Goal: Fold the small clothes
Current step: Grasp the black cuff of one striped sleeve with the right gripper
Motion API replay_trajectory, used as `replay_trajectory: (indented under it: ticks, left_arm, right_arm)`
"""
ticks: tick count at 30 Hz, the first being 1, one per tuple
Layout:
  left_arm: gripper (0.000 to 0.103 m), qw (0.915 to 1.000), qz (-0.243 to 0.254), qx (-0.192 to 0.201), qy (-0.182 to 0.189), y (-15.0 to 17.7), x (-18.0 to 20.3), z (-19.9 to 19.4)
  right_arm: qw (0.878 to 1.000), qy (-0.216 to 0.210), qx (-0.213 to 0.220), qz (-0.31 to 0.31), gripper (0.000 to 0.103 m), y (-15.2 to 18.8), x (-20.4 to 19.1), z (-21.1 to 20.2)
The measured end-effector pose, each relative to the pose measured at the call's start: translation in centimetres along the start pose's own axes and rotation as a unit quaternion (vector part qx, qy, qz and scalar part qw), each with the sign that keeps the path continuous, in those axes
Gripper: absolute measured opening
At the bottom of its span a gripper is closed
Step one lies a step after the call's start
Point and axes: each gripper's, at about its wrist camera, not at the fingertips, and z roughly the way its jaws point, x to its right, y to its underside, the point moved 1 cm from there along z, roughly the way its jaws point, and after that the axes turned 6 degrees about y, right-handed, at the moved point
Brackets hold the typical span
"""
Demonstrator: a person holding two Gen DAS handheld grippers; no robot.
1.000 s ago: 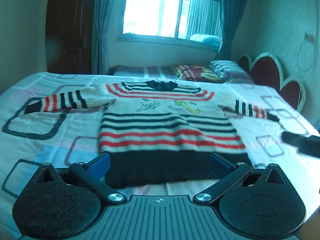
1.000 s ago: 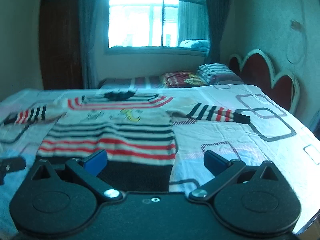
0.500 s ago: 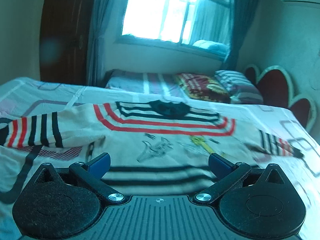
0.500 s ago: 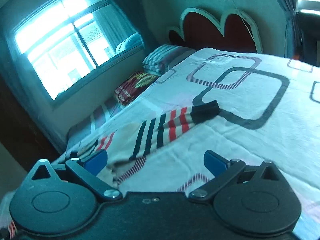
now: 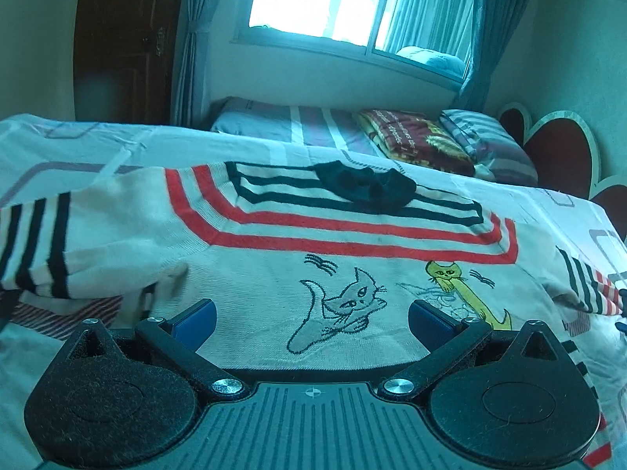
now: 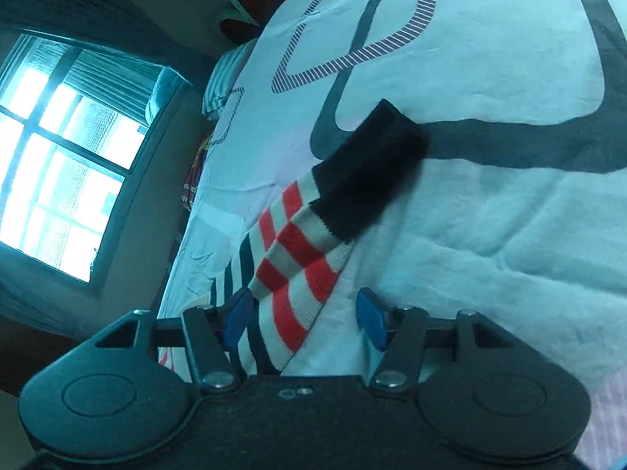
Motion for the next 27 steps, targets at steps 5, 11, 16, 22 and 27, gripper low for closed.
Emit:
replay_trajectory:
  ticks: [5, 11, 16, 22, 27]
  left_arm:
    - [0.103, 0.9998, -0.017, -0.009, 0.003, 0.0, -0.3, 2.1]
    - [0.103, 0.9997, 0.000, -0.019, 0.015, 0.2, 0.6, 2.4]
    - [0.103, 0.9997, 0.007, -0.021, 0.008, 0.2, 0.0, 1.9]
    - [0.103, 0.9995, 0.005, -0.030, 0.000, 0.6, -0.9, 1.8]
    - [0.103, 0.9992, 0.013, -0.039, 0.004, 1.1, -0.4, 2.0]
  right_arm:
    - [1.000, 0.002, 0.011, -0.020, 0.062, -0.7, -1.7, 1.6]
    - [0.997, -0.037, 0.040, 0.055, 0.045, -1.3, 0.9, 0.3]
    - [0.989, -0.055, 0.083, 0.108, 0.043, -2.9, 3.9, -0.1]
    - [0.989, -0.110, 0.088, 0.046, 0.045, -3.9, 2.1, -0.8]
    - [0.998, -0.023, 0.053, 0.000, 0.044, -3.7, 1.1, 0.8]
